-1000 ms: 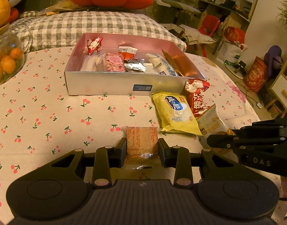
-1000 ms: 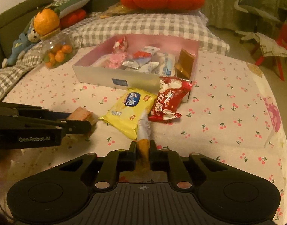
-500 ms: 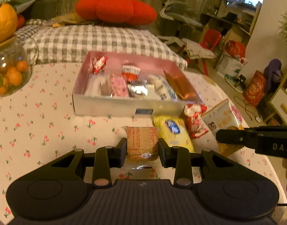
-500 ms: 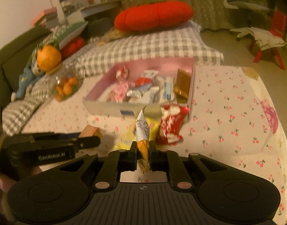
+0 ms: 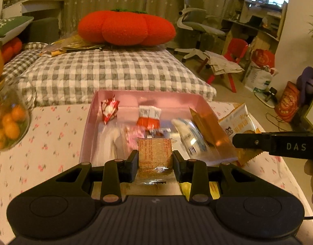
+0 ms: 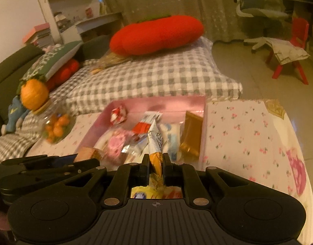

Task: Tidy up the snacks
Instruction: 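Carry both held snacks up and over into the pink box, then lower both snacks into the box and open both tools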

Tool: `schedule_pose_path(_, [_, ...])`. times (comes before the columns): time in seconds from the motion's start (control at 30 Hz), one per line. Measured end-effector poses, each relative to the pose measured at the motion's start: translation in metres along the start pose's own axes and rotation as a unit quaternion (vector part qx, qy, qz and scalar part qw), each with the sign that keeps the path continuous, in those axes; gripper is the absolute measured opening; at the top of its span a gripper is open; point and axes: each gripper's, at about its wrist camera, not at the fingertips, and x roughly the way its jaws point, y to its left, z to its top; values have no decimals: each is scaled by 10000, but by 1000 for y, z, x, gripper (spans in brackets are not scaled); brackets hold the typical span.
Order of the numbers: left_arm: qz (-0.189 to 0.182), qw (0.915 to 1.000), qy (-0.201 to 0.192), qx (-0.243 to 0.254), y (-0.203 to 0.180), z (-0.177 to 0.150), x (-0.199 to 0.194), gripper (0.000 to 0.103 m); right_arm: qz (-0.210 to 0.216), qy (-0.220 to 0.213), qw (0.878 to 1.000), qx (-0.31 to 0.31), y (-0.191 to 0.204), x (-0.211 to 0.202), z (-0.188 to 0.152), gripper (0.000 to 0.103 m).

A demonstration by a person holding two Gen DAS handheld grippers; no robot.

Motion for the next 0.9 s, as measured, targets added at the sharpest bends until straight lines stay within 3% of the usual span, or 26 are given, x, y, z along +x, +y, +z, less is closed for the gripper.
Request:
schedule_pose_path(0.47, [233, 9995, 235, 22, 18, 41, 70, 32, -523, 291, 9980, -195, -2, 82, 35, 11])
schedule_pose_path(0.9, [566, 9976, 349, 191, 18, 48, 95, 32, -784, 375, 9955, -368, -4, 106, 43, 14])
